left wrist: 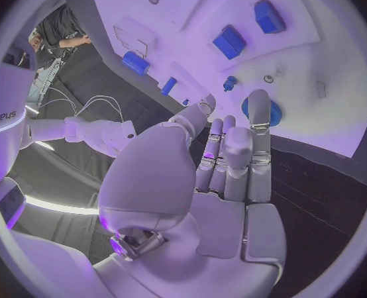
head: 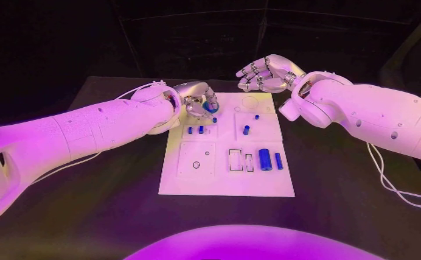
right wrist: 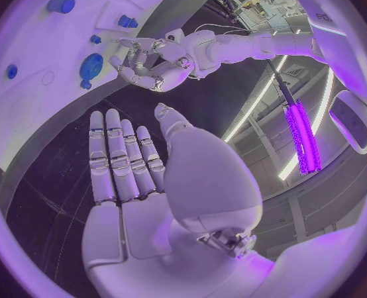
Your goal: Assemble the parts on the task board
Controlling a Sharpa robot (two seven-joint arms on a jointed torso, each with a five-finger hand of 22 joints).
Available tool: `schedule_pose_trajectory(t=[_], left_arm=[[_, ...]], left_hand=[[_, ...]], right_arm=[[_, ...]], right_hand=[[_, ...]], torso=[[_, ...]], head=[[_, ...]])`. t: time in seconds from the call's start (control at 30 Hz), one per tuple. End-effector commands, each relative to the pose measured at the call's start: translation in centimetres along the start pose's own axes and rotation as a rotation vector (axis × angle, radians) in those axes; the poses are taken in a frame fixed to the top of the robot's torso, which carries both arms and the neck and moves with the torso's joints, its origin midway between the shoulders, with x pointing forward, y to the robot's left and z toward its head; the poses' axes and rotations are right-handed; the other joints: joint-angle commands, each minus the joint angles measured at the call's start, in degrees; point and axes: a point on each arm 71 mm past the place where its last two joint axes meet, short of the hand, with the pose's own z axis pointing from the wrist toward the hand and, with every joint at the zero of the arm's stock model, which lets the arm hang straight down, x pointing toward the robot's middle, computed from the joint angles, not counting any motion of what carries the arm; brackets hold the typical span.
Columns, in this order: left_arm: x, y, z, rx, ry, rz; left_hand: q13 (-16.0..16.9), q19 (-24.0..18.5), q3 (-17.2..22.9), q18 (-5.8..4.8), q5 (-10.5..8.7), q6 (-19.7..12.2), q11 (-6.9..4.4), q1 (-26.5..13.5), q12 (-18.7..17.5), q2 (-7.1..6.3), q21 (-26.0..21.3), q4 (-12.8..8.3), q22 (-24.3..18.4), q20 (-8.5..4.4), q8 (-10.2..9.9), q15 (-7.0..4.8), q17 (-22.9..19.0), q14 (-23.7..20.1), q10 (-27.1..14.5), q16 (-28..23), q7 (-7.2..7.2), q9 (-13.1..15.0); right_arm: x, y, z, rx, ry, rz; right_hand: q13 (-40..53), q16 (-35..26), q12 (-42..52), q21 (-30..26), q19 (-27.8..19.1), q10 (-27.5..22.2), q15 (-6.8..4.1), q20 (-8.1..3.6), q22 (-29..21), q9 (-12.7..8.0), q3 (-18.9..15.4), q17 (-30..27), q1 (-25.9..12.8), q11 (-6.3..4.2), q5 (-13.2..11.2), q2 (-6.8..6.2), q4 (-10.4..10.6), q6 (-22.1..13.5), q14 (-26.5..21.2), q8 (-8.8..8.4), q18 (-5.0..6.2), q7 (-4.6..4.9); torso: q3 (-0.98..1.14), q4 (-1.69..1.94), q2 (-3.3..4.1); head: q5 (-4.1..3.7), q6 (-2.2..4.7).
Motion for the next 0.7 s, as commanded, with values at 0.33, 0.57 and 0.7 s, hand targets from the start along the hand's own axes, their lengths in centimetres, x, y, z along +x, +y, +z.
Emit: schedule_pose_trajectory(t=[0.33, 0.57, 0.7], left_arm=[[1.0, -0.6, 1.5, 0.01, 0.078, 0.143], [1.2, -0.6, 2.1, -0.005, 0.094, 0.148], [1.3, -0.6, 2.4, -0.018, 0.11, 0.151]], left_hand=[[-3.04, 6.42, -0.2, -1.17, -0.08, 2.26, -0.36, -0.87, -1.85, 0.31, 10.34, 0.09, 10.11, -0.45, -2.27, -0.32, 7.81, 3.99, 1.63, 7.92, -0.26, -1.74], [-3.89, 7.76, 0.45, -1.61, -0.04, 3.51, -0.57, -0.77, -2.19, 0.84, 12.87, 0.03, 12.68, -0.58, -2.69, -0.51, 8.3, 4.44, 2.78, 8.8, -0.53, -2.11], [-4.43, 8.25, 1.12, -1.78, -0.04, 4.23, -0.69, -0.56, -2.51, 1.24, 13.88, -0.12, 13.72, -0.69, -2.96, -0.61, 8.02, 4.48, 3.52, 8.87, -0.66, -2.32]], right_arm=[[0.2, 0.3, 0.2, -0.012, 0.006, 0.004], [0.2, 0.3, 0.3, -0.013, 0.007, 0.004], [0.2, 0.3, 0.3, -0.014, 0.008, 0.004]], right_hand=[[-0.09, -0.24, 0.27, -0.29, 0.43, -0.31, 0.23, 0.07, -0.13, -0.04, -0.15, -0.13, 0.27, -0.01, 0.26, 0.14, -0.24, -0.38, 0.11, 0.27, 0.6, 3.48], [-0.09, -0.24, 0.27, -0.29, 0.43, -0.31, 0.23, 0.07, -0.13, -0.04, -0.15, -0.13, 0.27, -0.01, 0.26, 0.14, -0.24, -0.38, 0.11, 0.27, 0.6, 3.48], [-0.09, -0.24, 0.27, -0.29, 0.43, -0.31, 0.23, 0.07, -0.13, -0.04, -0.15, -0.13, 0.27, -0.01, 0.26, 0.14, -0.24, -0.38, 0.11, 0.27, 0.6, 3.48]], torso=[[-0.05, 0.05, -0.02], [-0.03, 0.05, -0.01], [-0.03, 0.08, -0.01]], head=[[-0.04, 0.04], [-0.1, -0.03], [-0.14, -0.06]])
